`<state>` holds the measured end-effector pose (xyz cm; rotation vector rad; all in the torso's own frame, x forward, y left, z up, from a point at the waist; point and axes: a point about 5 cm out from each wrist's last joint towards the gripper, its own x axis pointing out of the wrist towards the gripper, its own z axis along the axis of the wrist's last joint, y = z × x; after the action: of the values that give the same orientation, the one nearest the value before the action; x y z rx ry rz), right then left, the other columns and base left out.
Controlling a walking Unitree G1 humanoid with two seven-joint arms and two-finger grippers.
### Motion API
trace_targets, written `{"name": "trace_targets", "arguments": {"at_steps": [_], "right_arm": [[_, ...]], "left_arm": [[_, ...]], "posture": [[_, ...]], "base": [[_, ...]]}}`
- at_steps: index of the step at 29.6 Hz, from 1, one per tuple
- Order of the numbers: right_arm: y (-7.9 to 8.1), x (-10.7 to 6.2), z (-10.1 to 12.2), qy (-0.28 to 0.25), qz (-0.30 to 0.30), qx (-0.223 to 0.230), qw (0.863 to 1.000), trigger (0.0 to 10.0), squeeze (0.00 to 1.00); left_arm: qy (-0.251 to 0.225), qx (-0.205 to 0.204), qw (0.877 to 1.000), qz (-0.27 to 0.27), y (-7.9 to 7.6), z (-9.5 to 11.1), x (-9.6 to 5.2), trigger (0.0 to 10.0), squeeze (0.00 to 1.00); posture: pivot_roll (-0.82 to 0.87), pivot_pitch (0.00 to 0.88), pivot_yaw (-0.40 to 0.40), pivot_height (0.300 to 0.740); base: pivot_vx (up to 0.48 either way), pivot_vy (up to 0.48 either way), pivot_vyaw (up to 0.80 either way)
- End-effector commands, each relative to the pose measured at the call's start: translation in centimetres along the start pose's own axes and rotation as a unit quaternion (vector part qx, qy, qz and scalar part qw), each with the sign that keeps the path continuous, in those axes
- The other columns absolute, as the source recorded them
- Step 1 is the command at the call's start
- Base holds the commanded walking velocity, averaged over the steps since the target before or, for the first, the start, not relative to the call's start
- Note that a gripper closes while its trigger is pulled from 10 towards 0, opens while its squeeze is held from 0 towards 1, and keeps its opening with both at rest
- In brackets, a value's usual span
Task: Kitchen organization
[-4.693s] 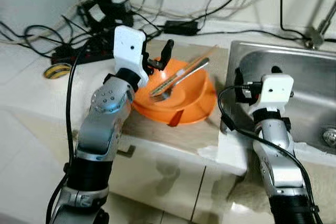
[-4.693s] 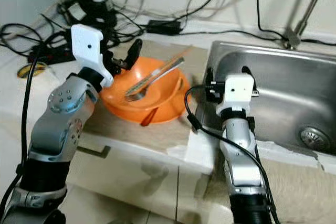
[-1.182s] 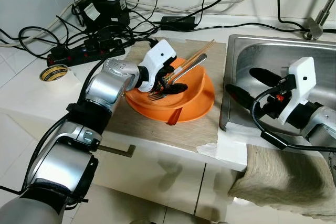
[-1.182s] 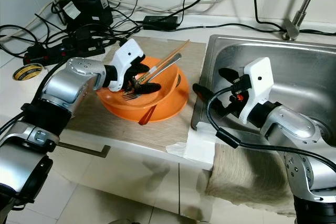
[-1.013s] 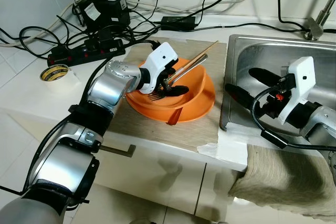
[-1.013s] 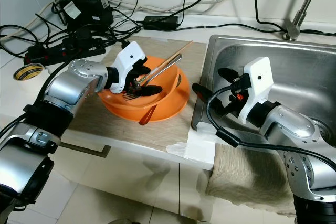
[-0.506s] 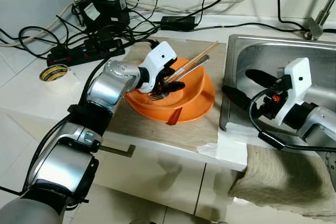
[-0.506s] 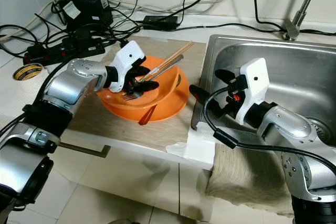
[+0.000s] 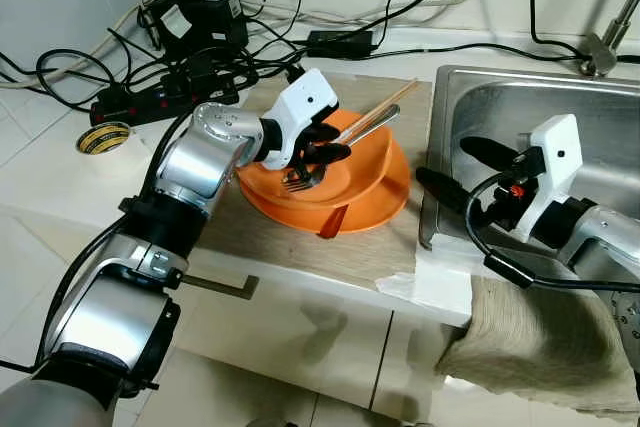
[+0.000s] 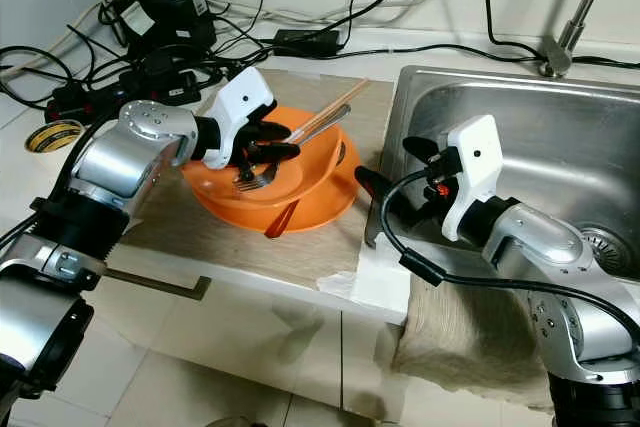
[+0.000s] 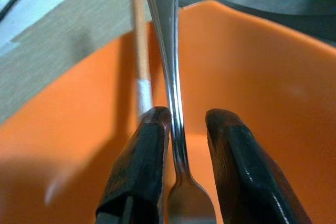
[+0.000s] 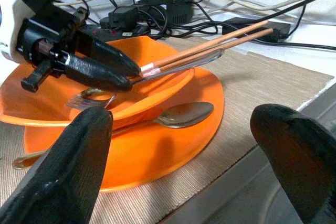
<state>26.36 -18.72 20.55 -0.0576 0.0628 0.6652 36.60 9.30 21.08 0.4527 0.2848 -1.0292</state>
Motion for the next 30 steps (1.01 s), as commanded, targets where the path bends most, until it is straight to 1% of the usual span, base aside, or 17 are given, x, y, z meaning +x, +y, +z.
{"name": "trace_targets", "arguments": {"at_steps": [1, 3, 4, 5, 6, 9, 11, 12, 16, 17, 23, 30], "right_arm": [[0.0, 0.1, 0.2, -0.005, -0.003, -0.005, 1.0, 10.0, 0.0], [0.0, 0.1, 0.1, -0.004, -0.004, -0.005, 1.0, 10.0, 0.0], [0.0, 0.1, 0.1, -0.004, -0.004, -0.006, 1.0, 10.0, 0.0], [0.0, 0.1, 0.1, -0.005, -0.005, -0.007, 1.0, 10.0, 0.0], [0.0, 0.1, 0.1, -0.005, -0.005, -0.007, 1.0, 10.0, 0.0], [0.1, 0.1, 0.2, -0.005, -0.004, -0.009, 1.0, 10.0, 0.0], [0.1, 0.1, 0.1, -0.004, -0.004, -0.01, 1.0, 10.0, 0.0], [0.0, 0.0, 0.1, -0.003, -0.005, -0.011, 1.0, 10.0, 0.0], [0.0, 0.0, 0.1, -0.003, -0.005, -0.011, 1.0, 10.0, 0.0], [0.1, 0.1, -0.1, -0.002, -0.006, -0.011, 1.0, 10.0, 0.0], [0.3, 0.1, -0.3, 0.002, -0.003, -0.008, 1.0, 10.0, 0.0], [0.5, 0.0, 0.2, 0.001, 0.009, -0.012, 1.0, 10.0, 0.0]], "left_arm": [[0.012, 0.009, 1.0, 0.006, 0.2, -0.3, -0.1, 0.0, 0.0], [0.013, 0.01, 1.0, 0.007, 0.2, -0.3, -0.1, 0.0, 0.0], [0.017, 0.018, 1.0, 0.015, 0.3, -0.3, -0.1, 6.6, 0.0], [0.019, 0.021, 0.999, 0.017, 0.3, -0.3, -0.1, 6.6, 0.0], [0.02, 0.021, 0.999, 0.018, 0.3, -0.3, -0.1, 10.0, 0.0], [0.019, 0.019, 0.999, 0.025, 0.5, -0.3, -0.1, 10.0, 0.0], [0.012, 0.017, 0.999, 0.037, 0.7, 0.1, -0.1, 10.0, 0.0], [0.002, 0.015, 0.999, 0.046, 1.0, 0.6, -0.3, 10.0, 0.0], [-0.006, 0.016, 0.998, 0.053, 1.2, 1.0, -0.5, 10.0, 0.0], [-0.009, 0.02, 0.998, 0.064, 1.5, 1.1, -0.4, 10.0, 1.0], [-0.008, 0.015, 0.998, 0.068, 1.3, 0.8, -0.3, 10.0, 1.0], [0.003, 0.007, 0.997, 0.072, 1.5, 0.2, -0.1, 10.0, 1.0]], "posture": [[-0.05, 0.0, 0.097, 0.74], [-0.05, 0.0, 0.097, 0.74], [-0.06, 0.0, 0.099, 0.74], [-0.06, 0.0, 0.099, 0.74], [-0.06, 0.0, 0.099, 0.74], [-0.06, 0.0, 0.099, 0.74], [-0.06, 0.0, 0.099, 0.74], [-0.06, 0.0, 0.099, 0.74], [-0.06, 0.0, 0.098, 0.74], [-0.06, 0.0, 0.097, 0.74], [-0.06, 0.0, 0.096, 0.74], [-0.06, 0.0, 0.095, 0.74]], "base": [[0.0, 0.0, 0.0], [0.0, 0.0, 0.0], [0.0, 0.0, 0.0], [0.0, 0.0, 0.0], [0.0, 0.0, 0.0], [0.0, 0.0, 0.0], [0.0, 0.0, 0.0], [0.0, 0.0, 0.0], [0.0, 0.0, 0.0], [0.0, 0.0, 0.0], [0.0, 0.0, 0.0], [0.0, 0.0, 0.0]]}}
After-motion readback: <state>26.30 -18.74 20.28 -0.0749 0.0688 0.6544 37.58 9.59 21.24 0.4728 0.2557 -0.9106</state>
